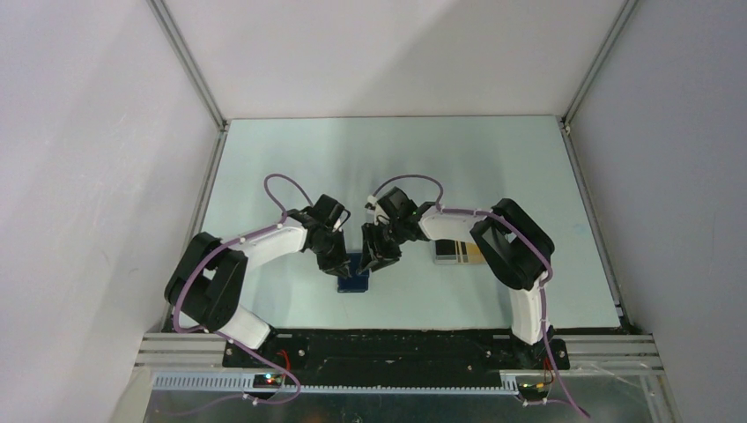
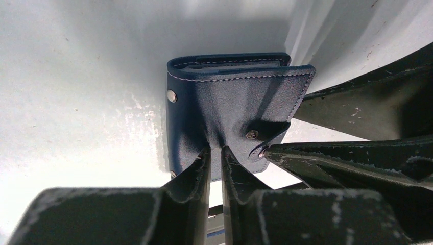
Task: Put the credit cards into the card holder
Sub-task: Close the card holder at the center of the board.
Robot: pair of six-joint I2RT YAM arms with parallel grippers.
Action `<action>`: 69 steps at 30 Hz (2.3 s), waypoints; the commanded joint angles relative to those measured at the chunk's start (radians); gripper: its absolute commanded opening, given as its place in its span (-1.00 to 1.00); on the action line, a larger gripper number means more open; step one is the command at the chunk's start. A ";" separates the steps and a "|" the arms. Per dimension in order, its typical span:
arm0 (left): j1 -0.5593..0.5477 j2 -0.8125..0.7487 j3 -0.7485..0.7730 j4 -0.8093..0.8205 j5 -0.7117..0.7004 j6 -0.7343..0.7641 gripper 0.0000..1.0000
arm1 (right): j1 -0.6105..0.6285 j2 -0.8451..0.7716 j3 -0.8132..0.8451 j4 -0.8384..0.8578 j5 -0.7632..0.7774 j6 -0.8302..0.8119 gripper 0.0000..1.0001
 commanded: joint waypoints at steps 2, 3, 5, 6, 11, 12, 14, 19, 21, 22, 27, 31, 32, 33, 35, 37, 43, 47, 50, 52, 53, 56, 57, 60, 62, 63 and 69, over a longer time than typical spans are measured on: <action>-0.025 0.042 -0.004 0.032 0.001 0.015 -0.67 | 0.006 -0.033 -0.037 -0.037 0.056 -0.033 -0.07; -0.025 0.042 -0.004 0.031 0.000 0.014 -0.67 | 0.007 -0.040 -0.042 -0.037 0.056 -0.035 -0.08; -0.026 0.045 -0.004 0.031 0.000 0.013 -0.68 | 0.007 -0.049 -0.049 -0.035 0.055 -0.035 -0.09; -0.025 0.046 -0.004 0.032 0.000 0.013 -0.68 | 0.007 -0.050 -0.050 -0.037 0.055 -0.037 -0.09; -0.025 0.044 -0.003 0.031 -0.001 0.014 -0.68 | 0.010 -0.044 -0.054 -0.026 0.055 -0.034 -0.10; -0.025 0.045 -0.004 0.032 -0.002 0.013 -0.68 | 0.009 -0.040 -0.054 -0.019 0.056 -0.030 -0.11; -0.024 0.046 -0.004 0.032 -0.001 0.013 -0.68 | 0.006 -0.032 -0.054 -0.004 0.055 -0.023 -0.12; -0.025 0.047 -0.005 0.031 -0.002 0.014 -0.68 | -0.001 -0.020 -0.053 0.034 0.051 0.004 -0.16; -0.025 0.046 -0.005 0.033 -0.002 0.013 -0.68 | 0.001 -0.010 -0.051 0.044 0.048 0.012 -0.17; -0.025 0.047 -0.005 0.033 -0.002 0.012 -0.69 | 0.000 -0.008 -0.048 0.045 0.047 0.016 -0.18; -0.025 0.048 -0.006 0.031 -0.001 0.014 -0.69 | 0.004 0.020 -0.025 0.051 0.043 0.026 -0.19; -0.025 0.049 -0.005 0.032 -0.002 0.015 -0.69 | 0.006 0.034 -0.019 0.055 0.040 0.032 -0.20; -0.025 0.048 -0.005 0.032 -0.003 0.015 -0.70 | 0.006 0.034 -0.018 0.057 0.040 0.033 -0.21; -0.025 0.049 -0.005 0.032 -0.003 0.015 -0.70 | 0.007 0.037 -0.018 0.059 0.042 0.034 -0.21; -0.025 0.049 -0.005 0.032 -0.002 0.014 -0.70 | 0.009 0.044 -0.013 0.057 0.044 0.035 -0.22; -0.025 0.047 -0.003 0.031 -0.001 0.015 -0.70 | 0.009 0.052 -0.008 0.044 0.047 0.033 -0.24; -0.025 0.029 0.007 0.033 0.004 0.014 -0.69 | 0.013 0.066 -0.003 0.020 0.071 0.031 -0.32; -0.024 0.028 0.026 0.034 0.019 0.015 -0.67 | 0.019 0.085 0.016 -0.008 0.093 0.029 -0.37; -0.025 0.030 0.037 0.036 0.028 0.015 -0.67 | 0.025 0.104 0.035 -0.043 0.113 0.020 -0.39; -0.025 0.033 0.040 0.037 0.029 0.014 -0.66 | 0.027 0.111 0.040 -0.056 0.122 0.019 -0.39; -0.025 0.034 0.040 0.037 0.029 0.014 -0.67 | 0.026 0.112 0.040 -0.057 0.122 0.019 -0.39; -0.023 0.040 0.043 0.039 0.033 0.015 -0.66 | 0.025 0.101 0.040 -0.056 0.122 0.017 -0.38; -0.023 0.042 0.043 0.044 0.040 0.015 -0.66 | 0.023 0.090 0.039 -0.056 0.118 0.015 -0.37; -0.019 0.031 0.043 0.054 0.057 0.013 -0.65 | 0.011 0.064 0.039 -0.053 0.087 0.016 -0.31; -0.007 0.017 0.036 0.066 0.078 0.009 -0.63 | -0.001 0.039 0.038 -0.050 0.069 0.024 -0.28; -0.002 0.010 0.028 0.079 0.094 0.004 -0.61 | -0.005 0.022 0.039 -0.048 0.062 0.026 -0.27; 0.055 -0.055 -0.013 0.123 0.161 0.002 -0.53 | -0.044 -0.043 0.039 -0.050 0.041 0.031 -0.12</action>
